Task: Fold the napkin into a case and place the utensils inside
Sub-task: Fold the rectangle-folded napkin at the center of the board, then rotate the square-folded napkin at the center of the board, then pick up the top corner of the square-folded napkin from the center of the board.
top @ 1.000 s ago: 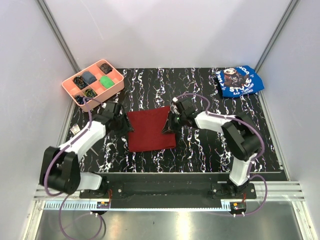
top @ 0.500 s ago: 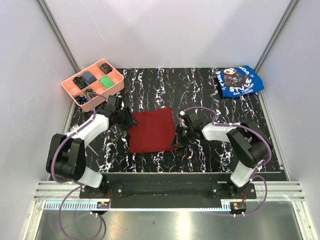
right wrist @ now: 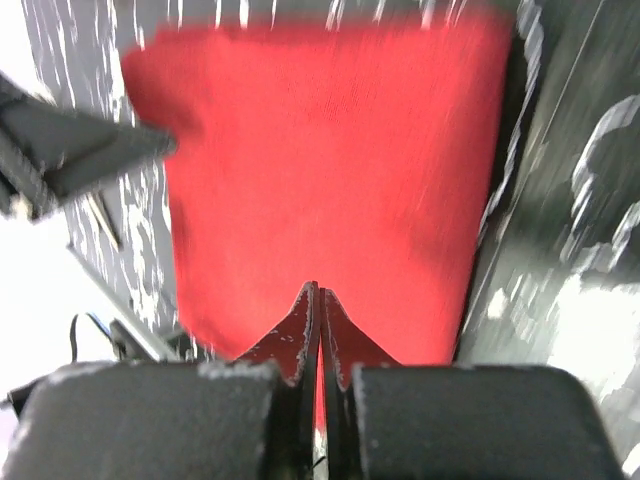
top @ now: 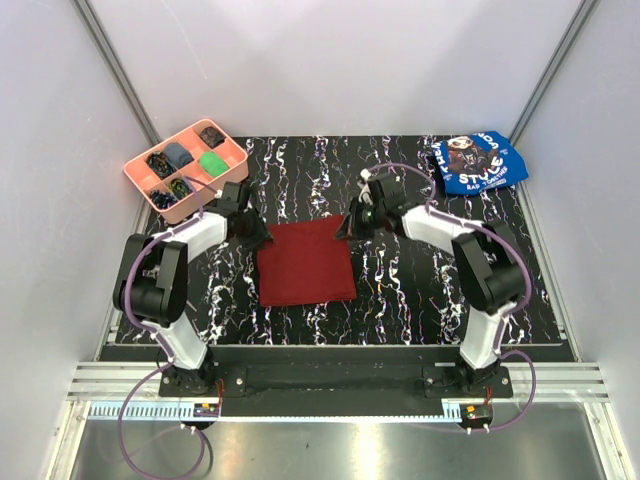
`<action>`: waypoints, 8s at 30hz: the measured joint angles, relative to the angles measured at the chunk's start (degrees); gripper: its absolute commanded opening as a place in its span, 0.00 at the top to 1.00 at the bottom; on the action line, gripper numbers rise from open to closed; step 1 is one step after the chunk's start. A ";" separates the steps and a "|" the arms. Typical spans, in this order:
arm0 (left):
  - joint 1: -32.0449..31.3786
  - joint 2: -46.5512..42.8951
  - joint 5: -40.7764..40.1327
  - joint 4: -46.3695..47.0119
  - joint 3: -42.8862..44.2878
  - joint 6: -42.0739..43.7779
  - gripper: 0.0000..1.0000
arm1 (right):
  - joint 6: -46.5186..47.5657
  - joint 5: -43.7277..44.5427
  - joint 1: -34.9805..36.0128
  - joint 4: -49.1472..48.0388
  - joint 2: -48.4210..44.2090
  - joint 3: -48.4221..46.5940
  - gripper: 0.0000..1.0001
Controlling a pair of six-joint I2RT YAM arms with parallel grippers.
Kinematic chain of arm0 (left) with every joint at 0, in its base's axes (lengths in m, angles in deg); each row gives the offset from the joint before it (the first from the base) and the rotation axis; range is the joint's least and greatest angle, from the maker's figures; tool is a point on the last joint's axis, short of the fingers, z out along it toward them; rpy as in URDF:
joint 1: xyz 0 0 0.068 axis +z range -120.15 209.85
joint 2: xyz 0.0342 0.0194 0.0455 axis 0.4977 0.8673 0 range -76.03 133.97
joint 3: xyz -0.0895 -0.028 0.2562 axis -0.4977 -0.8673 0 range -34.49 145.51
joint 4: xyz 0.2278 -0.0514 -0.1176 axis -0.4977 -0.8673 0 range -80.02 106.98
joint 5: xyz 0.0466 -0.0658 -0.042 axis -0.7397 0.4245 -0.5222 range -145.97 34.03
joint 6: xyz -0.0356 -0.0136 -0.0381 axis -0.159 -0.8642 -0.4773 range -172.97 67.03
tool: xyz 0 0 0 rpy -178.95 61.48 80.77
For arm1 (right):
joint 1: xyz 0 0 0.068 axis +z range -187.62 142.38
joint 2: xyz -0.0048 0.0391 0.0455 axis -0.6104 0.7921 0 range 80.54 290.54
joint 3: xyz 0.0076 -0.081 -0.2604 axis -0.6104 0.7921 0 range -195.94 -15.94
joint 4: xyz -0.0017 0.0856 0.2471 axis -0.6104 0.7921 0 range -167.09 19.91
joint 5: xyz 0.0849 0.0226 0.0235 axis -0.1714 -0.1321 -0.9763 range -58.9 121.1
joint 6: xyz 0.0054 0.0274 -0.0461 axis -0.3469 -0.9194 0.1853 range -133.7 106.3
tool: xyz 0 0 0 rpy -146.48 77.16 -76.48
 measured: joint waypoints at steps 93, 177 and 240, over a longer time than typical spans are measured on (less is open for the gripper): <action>-15.23 -28.44 0.90 4.87 -31.69 -6.40 0.69 | -5.81 -5.81 1.60 -7.85 -7.63 25.70 0.96; -35.89 -15.78 6.08 2.71 -21.49 -7.58 0.66 | 1.90 14.78 -2.86 19.23 -26.40 23.43 0.59; -36.83 -21.55 0.81 1.01 -24.98 -15.87 0.60 | 1.97 15.72 -4.11 18.60 -24.85 26.23 0.88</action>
